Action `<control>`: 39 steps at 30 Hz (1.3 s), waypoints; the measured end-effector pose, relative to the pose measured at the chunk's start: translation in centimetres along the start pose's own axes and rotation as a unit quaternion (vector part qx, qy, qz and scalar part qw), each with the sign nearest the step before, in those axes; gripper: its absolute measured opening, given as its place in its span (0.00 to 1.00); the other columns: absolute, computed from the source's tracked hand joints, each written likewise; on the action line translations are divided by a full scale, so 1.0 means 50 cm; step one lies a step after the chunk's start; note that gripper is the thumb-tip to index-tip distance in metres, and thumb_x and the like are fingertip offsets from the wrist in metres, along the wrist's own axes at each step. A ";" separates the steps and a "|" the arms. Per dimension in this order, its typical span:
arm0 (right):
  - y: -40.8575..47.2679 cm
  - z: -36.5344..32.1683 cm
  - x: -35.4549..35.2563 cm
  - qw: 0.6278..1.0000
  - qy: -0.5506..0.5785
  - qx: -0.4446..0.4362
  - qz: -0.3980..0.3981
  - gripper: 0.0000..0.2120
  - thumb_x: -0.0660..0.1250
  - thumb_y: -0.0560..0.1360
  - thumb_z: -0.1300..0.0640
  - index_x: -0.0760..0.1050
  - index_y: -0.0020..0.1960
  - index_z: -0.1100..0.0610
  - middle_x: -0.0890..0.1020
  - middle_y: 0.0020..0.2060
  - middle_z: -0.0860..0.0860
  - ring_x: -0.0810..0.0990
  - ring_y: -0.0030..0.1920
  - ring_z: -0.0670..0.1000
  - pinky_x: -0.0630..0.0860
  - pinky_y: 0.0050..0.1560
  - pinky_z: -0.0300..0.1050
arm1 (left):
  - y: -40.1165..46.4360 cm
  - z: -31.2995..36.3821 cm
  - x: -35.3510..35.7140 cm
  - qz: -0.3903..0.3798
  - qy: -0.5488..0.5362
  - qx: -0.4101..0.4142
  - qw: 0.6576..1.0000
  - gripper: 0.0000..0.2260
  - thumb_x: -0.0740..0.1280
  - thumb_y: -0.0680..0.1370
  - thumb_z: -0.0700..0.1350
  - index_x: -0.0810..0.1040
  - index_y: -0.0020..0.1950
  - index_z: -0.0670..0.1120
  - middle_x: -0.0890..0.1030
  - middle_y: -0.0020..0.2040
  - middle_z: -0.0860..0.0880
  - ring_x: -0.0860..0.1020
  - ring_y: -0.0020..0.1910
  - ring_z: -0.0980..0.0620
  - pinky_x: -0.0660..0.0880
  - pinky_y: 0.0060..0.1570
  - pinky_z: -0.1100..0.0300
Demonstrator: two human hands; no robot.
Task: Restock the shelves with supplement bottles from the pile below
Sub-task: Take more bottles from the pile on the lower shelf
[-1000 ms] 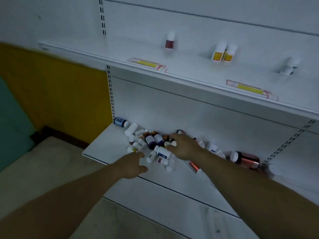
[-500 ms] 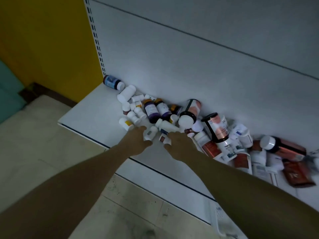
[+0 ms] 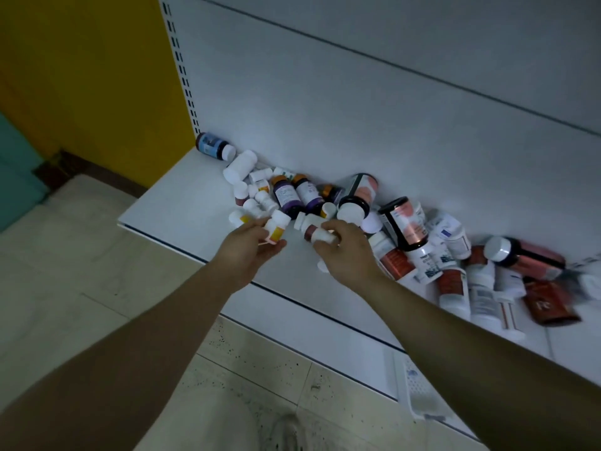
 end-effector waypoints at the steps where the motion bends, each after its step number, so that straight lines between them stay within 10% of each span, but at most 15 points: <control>1: -0.019 -0.014 -0.015 0.998 0.058 0.034 -0.001 0.16 0.67 0.75 0.57 0.76 0.61 0.56 0.75 0.52 0.50 0.74 0.49 0.48 0.68 0.42 0.35 | -0.030 0.013 0.006 -0.015 -0.038 -0.002 0.999 0.09 0.56 0.79 0.33 0.74 0.55 0.38 0.76 0.51 0.40 0.78 0.47 0.43 0.79 0.49 0.51; 5: -0.111 -0.101 -0.057 0.947 0.309 0.090 0.003 0.11 0.68 0.72 0.65 0.77 0.50 0.51 0.79 0.48 0.52 0.78 0.44 0.49 0.79 0.51 0.46 | -0.158 0.075 0.025 -0.054 -0.086 0.016 0.995 0.12 0.57 0.80 0.35 0.73 0.62 0.40 0.77 0.55 0.40 0.78 0.48 0.44 0.81 0.44 0.54; 10: -0.220 -0.239 -0.141 0.922 0.381 0.042 0.058 0.06 0.65 0.70 0.63 0.76 0.41 0.52 0.79 0.36 0.49 0.77 0.36 0.48 0.74 0.38 0.42 | -0.333 0.172 0.057 -0.121 -0.099 0.058 0.986 0.13 0.59 0.80 0.39 0.74 0.64 0.41 0.79 0.58 0.41 0.78 0.51 0.46 0.81 0.45 0.56; 17: -0.369 -0.409 -0.240 0.868 0.490 -0.027 0.073 0.15 0.57 0.77 0.64 0.78 0.52 0.49 0.82 0.46 0.55 0.80 0.44 0.53 0.74 0.41 0.46 | -0.565 0.293 0.107 -0.203 0.004 0.140 0.969 0.13 0.58 0.81 0.40 0.70 0.64 0.39 0.80 0.50 0.41 0.83 0.43 0.48 0.81 0.39 0.59; 30: -0.441 -0.604 -0.442 0.898 0.382 -0.147 0.159 0.12 0.59 0.79 0.60 0.76 0.52 0.45 0.81 0.50 0.52 0.77 0.44 0.50 0.73 0.38 0.43 | -0.773 0.459 0.259 -0.295 0.146 0.259 0.908 0.18 0.56 0.78 0.31 0.72 0.62 0.49 0.76 0.56 0.40 0.78 0.48 0.43 0.79 0.51 0.54; 36: -0.348 -0.627 -0.515 0.932 0.263 -0.163 0.192 0.11 0.61 0.78 0.57 0.73 0.58 0.48 0.79 0.43 0.46 0.77 0.40 0.47 0.75 0.43 0.45 | -0.700 0.557 0.299 -0.195 0.339 0.375 0.840 0.15 0.67 0.74 0.34 0.74 0.53 0.53 0.79 0.55 0.44 0.80 0.47 0.46 0.79 0.53 0.48; 39: -0.268 -0.642 -0.546 0.947 0.196 -0.172 0.187 0.11 0.63 0.77 0.56 0.72 0.58 0.47 0.78 0.42 0.47 0.78 0.40 0.46 0.75 0.46 0.42 | -0.653 0.622 0.338 -0.130 0.413 0.431 0.792 0.16 0.69 0.72 0.34 0.72 0.54 0.50 0.79 0.48 0.49 0.78 0.37 0.53 0.75 0.36 0.57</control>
Point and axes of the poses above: each hand's wrist, its own y-axis towards the middle knuckle, its own x-axis out of the palm, z = x × y, the point moved 10 cm from there along y, towards the middle knuckle
